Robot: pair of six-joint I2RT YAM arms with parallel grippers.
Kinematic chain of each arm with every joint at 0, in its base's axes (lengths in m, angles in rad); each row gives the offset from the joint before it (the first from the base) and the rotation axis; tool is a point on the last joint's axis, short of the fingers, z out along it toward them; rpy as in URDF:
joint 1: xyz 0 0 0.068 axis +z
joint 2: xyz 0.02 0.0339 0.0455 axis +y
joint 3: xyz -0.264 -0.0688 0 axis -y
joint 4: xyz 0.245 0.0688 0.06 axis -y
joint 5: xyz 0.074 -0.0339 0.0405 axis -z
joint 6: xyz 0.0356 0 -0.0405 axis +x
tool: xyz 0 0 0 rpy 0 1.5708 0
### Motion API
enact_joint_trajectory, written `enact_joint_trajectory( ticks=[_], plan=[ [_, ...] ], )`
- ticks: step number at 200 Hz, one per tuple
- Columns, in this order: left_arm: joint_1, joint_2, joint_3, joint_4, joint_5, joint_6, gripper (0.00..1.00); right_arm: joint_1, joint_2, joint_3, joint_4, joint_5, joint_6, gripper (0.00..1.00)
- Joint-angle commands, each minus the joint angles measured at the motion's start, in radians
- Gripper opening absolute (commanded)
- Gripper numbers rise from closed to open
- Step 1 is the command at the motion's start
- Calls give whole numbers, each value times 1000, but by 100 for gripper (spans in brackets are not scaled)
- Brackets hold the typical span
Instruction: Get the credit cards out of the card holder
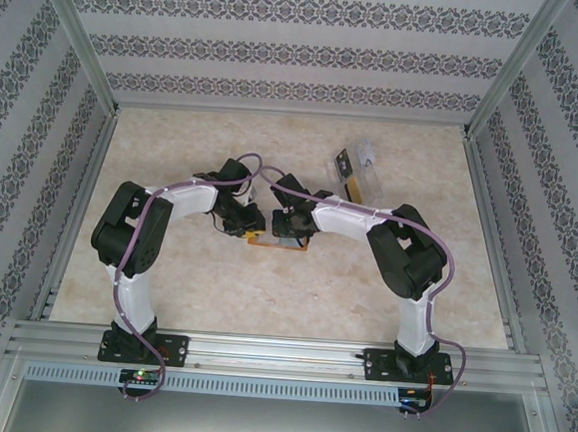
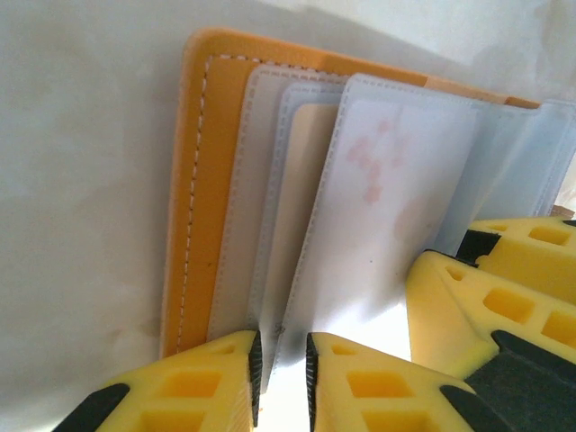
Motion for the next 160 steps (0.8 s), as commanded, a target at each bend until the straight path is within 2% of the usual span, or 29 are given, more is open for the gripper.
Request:
enact_joint_trajectory(
  ticks=[1,77,101,160],
  plan=[
    [-22,-19,16,-2,36,28,22,-11,30,-42,-32,-3,21,29],
    [-21,-80,3,-25,34,41,25,-13,34,-44,-28,-1,26,28],
    [-21,-74,-1,-22,26,39,26,-13,40,-41,-34,0,29,25],
    [-20,-31,-6,22,76,19,27,-16,19,-53,-15,-12,31,26]
  ],
)
